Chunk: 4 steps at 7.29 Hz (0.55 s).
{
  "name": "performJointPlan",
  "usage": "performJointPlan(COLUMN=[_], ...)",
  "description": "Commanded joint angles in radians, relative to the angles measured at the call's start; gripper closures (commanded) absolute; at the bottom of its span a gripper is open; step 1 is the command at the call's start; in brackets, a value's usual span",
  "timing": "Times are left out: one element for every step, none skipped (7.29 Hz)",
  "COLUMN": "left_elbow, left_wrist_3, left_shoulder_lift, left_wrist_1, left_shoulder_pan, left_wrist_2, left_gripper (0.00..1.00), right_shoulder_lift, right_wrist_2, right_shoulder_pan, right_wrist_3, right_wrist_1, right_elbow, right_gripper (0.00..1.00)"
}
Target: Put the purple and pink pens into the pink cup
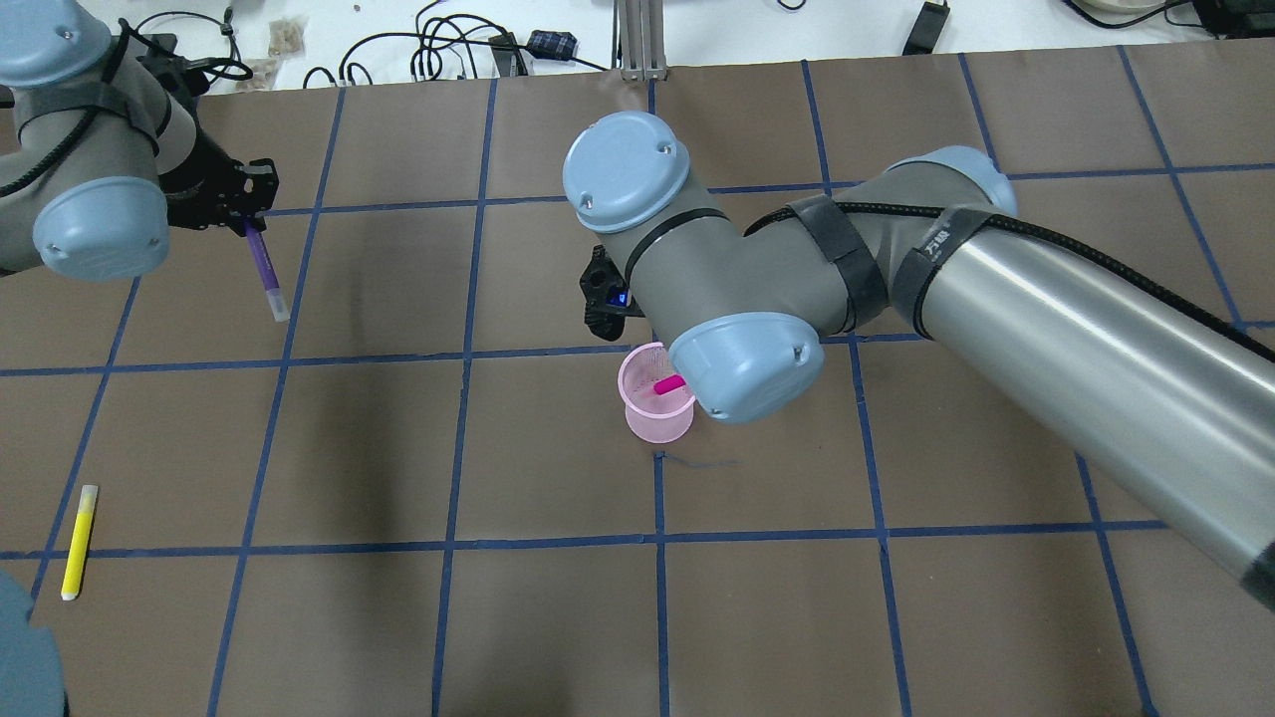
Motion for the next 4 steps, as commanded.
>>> performJointPlan(left_elbow=[0.000,0.000,-0.004,-0.001], left_wrist_3=[-0.092,-0.135,-0.213,-0.338], left_shoulder_lift=[0.023,0.044,0.061,0.067], left_wrist_1=[0.005,0.006,0.005,0.006], left_shoulder_pan=[-0.069,-0.118,-0.185,-0.273], left_wrist_2=[-0.002,0.000,-0.006,0.000], left_gripper=[1.00,1.00,1.00,1.00], right_shoulder_lift=[-0.019,-0.057,-0.098,-0.147], right_wrist_2=[0.036,0.042,0.092,0.194], right_shoulder_pan=[-0.060,-0.093,-0.149,-0.248], right_wrist_3=[0.014,0.012,0.011,0.020], right_wrist_1=[0.010,0.015,0.015,0.038], right_elbow=[-0.011,-0.011,-0.004,-0.004], right_gripper=[0.08,0.08,0.09,0.10])
